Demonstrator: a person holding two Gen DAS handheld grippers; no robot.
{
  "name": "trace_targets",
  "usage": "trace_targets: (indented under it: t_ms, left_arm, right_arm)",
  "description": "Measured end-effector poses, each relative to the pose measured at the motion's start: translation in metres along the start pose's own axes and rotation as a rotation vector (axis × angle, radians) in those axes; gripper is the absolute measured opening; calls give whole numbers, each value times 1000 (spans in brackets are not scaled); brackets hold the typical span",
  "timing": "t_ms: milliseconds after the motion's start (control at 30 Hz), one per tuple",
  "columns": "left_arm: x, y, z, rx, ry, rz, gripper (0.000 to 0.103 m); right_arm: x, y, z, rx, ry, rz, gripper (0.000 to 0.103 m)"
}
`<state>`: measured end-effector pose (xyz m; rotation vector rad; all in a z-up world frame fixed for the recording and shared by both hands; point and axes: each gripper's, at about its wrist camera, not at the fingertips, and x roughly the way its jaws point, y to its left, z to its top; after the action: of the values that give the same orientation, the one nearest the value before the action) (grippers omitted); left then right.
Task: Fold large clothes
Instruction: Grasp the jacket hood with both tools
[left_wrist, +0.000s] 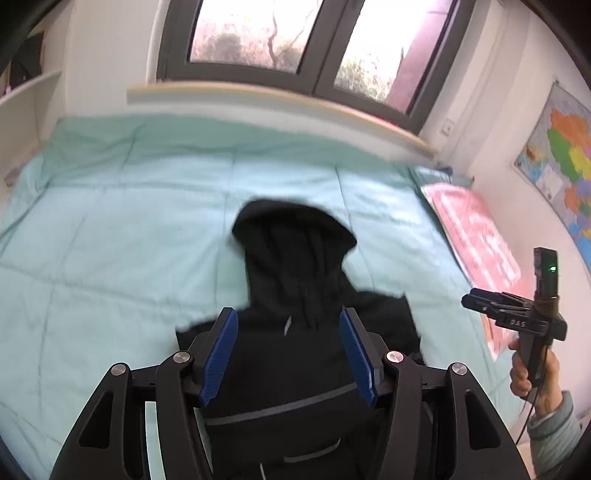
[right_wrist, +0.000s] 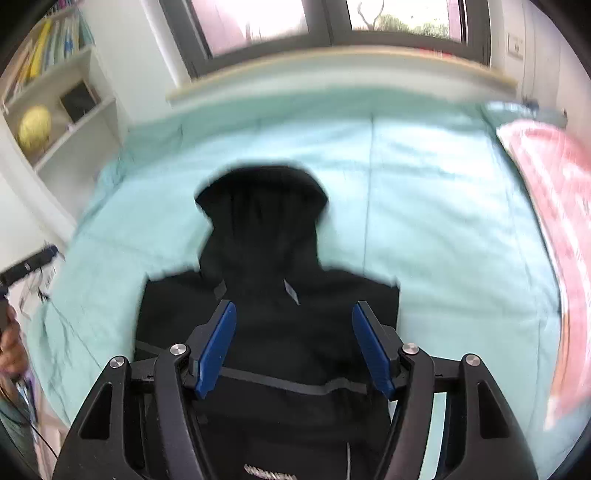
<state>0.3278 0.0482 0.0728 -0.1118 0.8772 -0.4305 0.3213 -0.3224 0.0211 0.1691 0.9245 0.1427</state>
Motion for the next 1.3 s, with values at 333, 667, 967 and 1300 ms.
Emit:
trace_targets:
  t_ms: [333, 667, 967, 1300]
  left_arm:
    - [93, 24, 79, 33, 74, 178, 68]
    - [269, 74, 89, -36, 195, 180, 68]
    - [348, 87, 87, -54, 211, 243, 21]
    - [334, 131, 57, -167, 265, 73, 16]
  right_arm:
    - [69, 8, 100, 54, -21, 2, 74]
    - [227, -24, 113, 38, 120, -85, 74]
    - [320, -38, 119, 25, 198, -160, 38]
    - [304, -76, 108, 69, 118, -83, 24]
